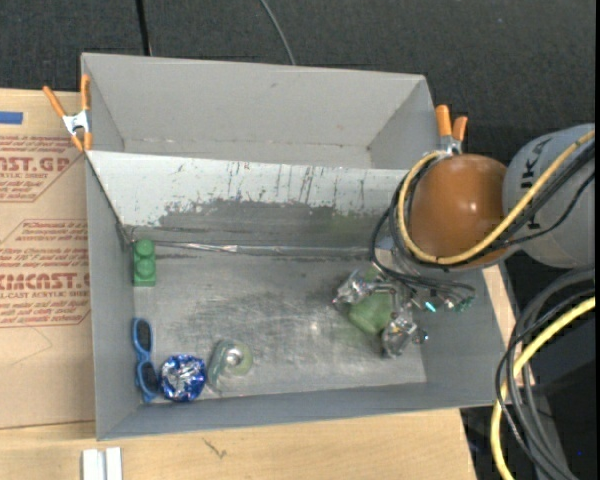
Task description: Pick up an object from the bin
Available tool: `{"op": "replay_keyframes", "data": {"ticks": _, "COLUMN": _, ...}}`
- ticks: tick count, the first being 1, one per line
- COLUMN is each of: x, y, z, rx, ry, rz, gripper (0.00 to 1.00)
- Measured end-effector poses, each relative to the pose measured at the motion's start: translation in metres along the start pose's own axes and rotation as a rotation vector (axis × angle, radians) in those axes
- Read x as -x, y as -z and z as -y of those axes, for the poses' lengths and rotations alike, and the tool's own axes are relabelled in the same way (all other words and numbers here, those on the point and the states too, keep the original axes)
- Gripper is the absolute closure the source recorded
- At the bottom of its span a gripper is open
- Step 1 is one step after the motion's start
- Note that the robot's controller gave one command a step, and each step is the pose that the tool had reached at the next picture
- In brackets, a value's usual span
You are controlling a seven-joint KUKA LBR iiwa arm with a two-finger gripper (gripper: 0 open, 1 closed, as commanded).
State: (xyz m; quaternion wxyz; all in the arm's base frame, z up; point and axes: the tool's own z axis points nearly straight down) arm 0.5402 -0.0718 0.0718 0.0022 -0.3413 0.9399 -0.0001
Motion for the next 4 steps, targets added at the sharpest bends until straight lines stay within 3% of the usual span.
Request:
{"op": "replay_keyframes", "data": {"ticks": 1, "x": 0.003, "y": 0.002, "z": 0.000, "rx": -0.002, "ry": -0.001, "rz": 0.007, "gripper": 1.00}}
{"op": "replay_keyframes", "data": {"ticks": 2, "x": 0.011, "y": 0.087, "z": 0.001, "rx": -0.004, "ry": -0.012, "rz": 0.004, "gripper": 1.00}}
{"op": "replay_keyframes", "data": {"ticks": 3, "x": 0.024, "y": 0.005, "z": 0.027, "rx": 0.003, "ry": 0.010, "rz": 0.000, "gripper": 1.00}}
{"op": "replay_keyframes", "data": {"ticks": 4, "x": 0.018, "y": 0.144, "z": 0.023, "rx": -0.003, "ry": 0.225, "rz": 0.002, "gripper": 1.00}}
